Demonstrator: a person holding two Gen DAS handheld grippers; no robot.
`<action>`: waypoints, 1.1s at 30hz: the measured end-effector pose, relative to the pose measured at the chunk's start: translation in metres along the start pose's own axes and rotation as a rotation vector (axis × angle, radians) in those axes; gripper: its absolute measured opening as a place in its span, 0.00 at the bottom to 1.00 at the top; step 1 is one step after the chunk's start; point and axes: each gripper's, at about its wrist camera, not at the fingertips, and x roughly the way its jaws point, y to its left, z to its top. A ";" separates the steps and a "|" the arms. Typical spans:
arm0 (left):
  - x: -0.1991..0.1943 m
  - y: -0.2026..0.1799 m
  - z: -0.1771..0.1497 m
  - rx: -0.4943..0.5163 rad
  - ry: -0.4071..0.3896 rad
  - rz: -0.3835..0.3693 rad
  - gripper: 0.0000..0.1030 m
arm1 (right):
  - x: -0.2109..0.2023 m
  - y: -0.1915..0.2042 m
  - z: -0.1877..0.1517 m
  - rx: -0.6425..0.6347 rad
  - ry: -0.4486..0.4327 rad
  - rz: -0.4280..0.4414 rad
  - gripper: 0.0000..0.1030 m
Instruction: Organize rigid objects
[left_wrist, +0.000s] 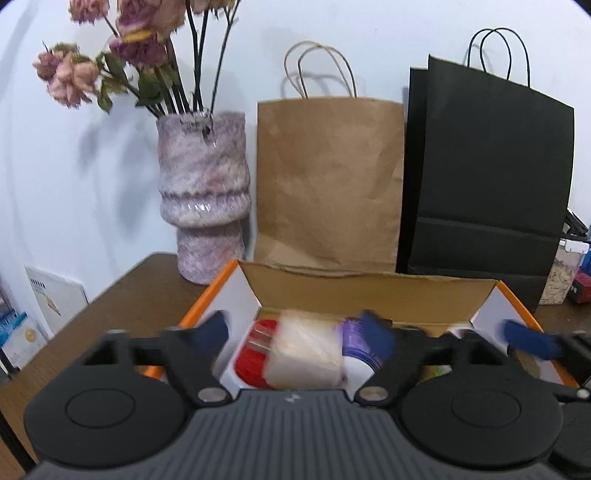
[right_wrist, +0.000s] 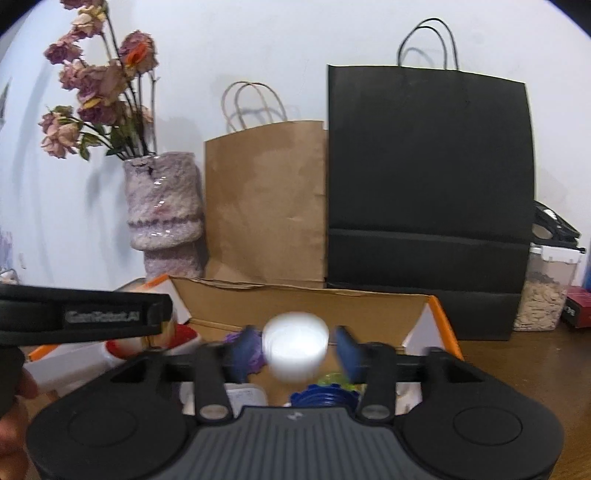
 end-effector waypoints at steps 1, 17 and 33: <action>-0.003 0.000 0.000 0.001 -0.023 0.008 0.98 | -0.001 -0.002 0.000 0.006 -0.008 -0.010 0.97; -0.017 0.003 0.004 -0.005 -0.039 0.003 1.00 | -0.017 -0.008 0.004 0.032 -0.046 -0.019 1.00; -0.093 0.033 -0.006 -0.018 -0.071 -0.005 1.00 | -0.104 0.000 -0.002 0.027 -0.059 -0.049 1.00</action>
